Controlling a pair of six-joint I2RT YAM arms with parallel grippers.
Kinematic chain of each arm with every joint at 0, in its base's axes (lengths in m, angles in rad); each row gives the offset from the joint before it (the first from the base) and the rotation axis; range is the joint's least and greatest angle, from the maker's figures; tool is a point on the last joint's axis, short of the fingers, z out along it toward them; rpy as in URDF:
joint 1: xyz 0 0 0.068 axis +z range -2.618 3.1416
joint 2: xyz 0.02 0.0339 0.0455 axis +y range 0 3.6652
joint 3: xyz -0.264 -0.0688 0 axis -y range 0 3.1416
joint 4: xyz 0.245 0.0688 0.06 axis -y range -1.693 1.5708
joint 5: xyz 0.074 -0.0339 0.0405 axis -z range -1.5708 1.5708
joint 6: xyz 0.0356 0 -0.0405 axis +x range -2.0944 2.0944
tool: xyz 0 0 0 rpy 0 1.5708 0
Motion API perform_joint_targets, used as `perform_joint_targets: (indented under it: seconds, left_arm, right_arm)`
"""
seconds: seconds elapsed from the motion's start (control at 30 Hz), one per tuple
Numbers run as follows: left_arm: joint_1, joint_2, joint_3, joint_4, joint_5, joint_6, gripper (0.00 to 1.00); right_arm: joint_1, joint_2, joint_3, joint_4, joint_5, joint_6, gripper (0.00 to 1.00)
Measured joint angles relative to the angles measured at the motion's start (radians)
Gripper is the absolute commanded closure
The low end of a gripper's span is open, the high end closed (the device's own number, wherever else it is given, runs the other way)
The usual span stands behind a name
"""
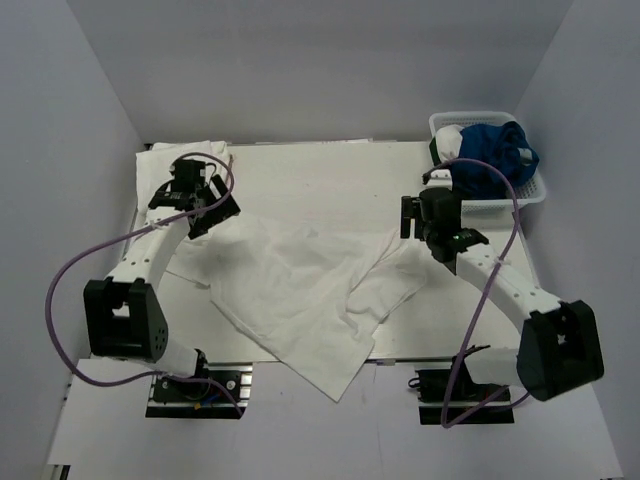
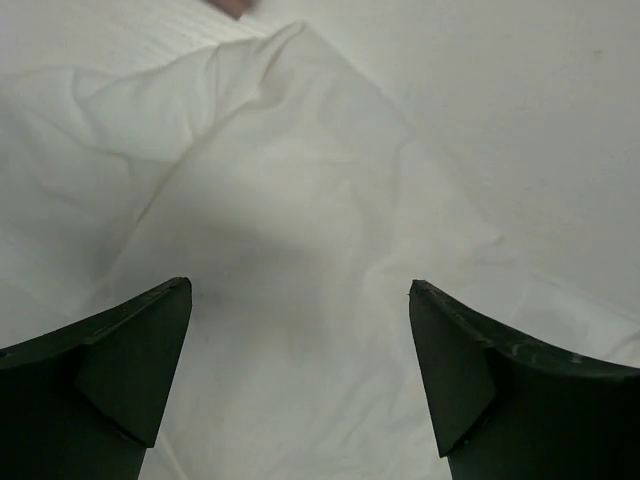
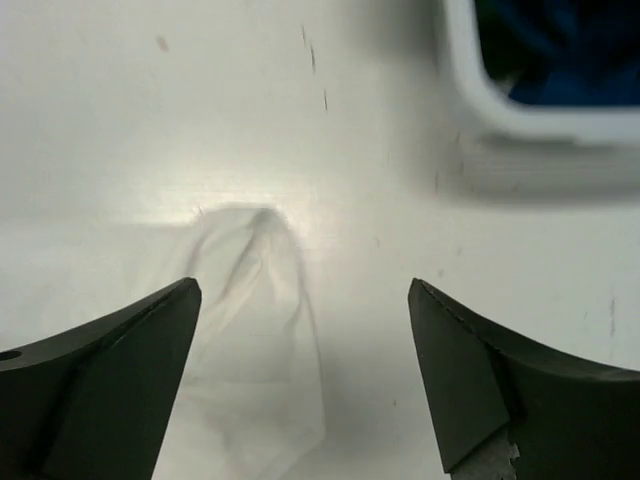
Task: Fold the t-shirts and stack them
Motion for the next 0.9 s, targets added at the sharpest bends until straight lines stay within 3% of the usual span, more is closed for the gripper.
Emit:
perform_joint_targets:
  seconds: [0.1,0.2,0.33,0.43,0.63,0.9]
  left_arm:
    - [-0.005,0.065,0.011,-0.055,-0.013,-0.01,0.0]
    - [-0.011,-0.006,-0.032,-0.008,0.061,-0.016,0.0]
    - [-0.042,-0.191,-0.215,0.126,0.225,-0.052,0.0]
    - [-0.084,-0.237,-0.343,0.183,0.303,-0.08,0.0]
    - [-0.159,-0.156,-0.506,0.195,0.341,-0.123,0.0]
    - [-0.214,0.058,-0.43,0.231,0.299,-0.132,0.0]
  right_arm:
    - [-0.013,0.094,0.048,-0.109,-0.017,0.064,0.1]
    - [-0.02,0.086,0.087,-0.154,-0.045,0.098,0.1]
    - [-0.021,0.037,0.095,-0.169,-0.115,0.12,0.1]
    - [-0.021,0.016,0.087,-0.186,-0.166,0.139,0.1]
    - [-0.021,0.017,0.036,-0.225,-0.222,0.191,0.1]
    - [-0.021,0.021,-0.038,-0.22,-0.271,0.266,0.1]
